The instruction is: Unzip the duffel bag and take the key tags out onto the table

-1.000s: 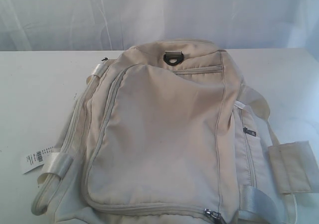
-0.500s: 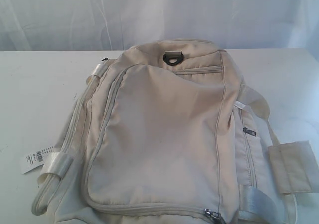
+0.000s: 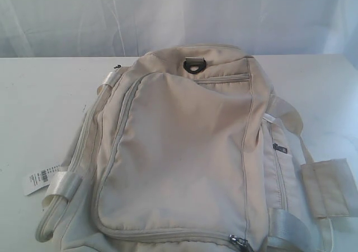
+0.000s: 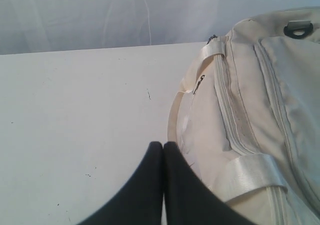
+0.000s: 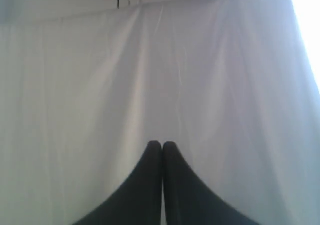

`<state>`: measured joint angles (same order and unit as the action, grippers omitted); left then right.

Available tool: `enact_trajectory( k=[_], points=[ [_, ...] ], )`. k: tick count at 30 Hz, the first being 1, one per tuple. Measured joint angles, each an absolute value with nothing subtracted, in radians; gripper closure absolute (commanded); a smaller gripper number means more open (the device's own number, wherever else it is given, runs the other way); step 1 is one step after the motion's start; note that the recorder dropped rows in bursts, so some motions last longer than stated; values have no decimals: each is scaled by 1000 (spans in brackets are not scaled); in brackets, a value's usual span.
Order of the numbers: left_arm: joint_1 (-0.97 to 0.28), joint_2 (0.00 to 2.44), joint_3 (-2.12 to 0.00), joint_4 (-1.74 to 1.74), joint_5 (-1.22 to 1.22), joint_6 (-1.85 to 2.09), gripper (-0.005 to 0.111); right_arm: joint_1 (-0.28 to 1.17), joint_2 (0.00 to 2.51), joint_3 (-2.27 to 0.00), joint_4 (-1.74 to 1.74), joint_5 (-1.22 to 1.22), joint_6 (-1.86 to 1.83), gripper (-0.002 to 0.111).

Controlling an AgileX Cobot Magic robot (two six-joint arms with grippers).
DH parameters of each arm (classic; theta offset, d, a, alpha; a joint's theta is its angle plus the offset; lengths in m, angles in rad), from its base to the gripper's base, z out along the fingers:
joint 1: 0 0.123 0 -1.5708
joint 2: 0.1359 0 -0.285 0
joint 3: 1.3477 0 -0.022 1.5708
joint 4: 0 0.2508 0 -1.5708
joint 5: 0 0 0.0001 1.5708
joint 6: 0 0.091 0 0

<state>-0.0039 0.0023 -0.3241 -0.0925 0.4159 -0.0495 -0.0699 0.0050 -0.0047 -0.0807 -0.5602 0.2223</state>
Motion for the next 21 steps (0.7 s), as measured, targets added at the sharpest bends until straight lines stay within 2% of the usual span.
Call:
enact_trajectory(
  k=[5,11,18,21],
  points=[
    [-22,2,-324,-92,416,-50,107,-70,5,-9,-45,-509,399,108],
    [-38,2,-324,-92,416,-50,107,-70,78,-170,151,-33,339,108],
    [-49,2,-338,-108,470,-50,107,-68,414,-469,177,517,106,108],
    [-60,7,-359,-117,527,-45,107,-48,542,-557,206,671,-9,108]
  ],
)
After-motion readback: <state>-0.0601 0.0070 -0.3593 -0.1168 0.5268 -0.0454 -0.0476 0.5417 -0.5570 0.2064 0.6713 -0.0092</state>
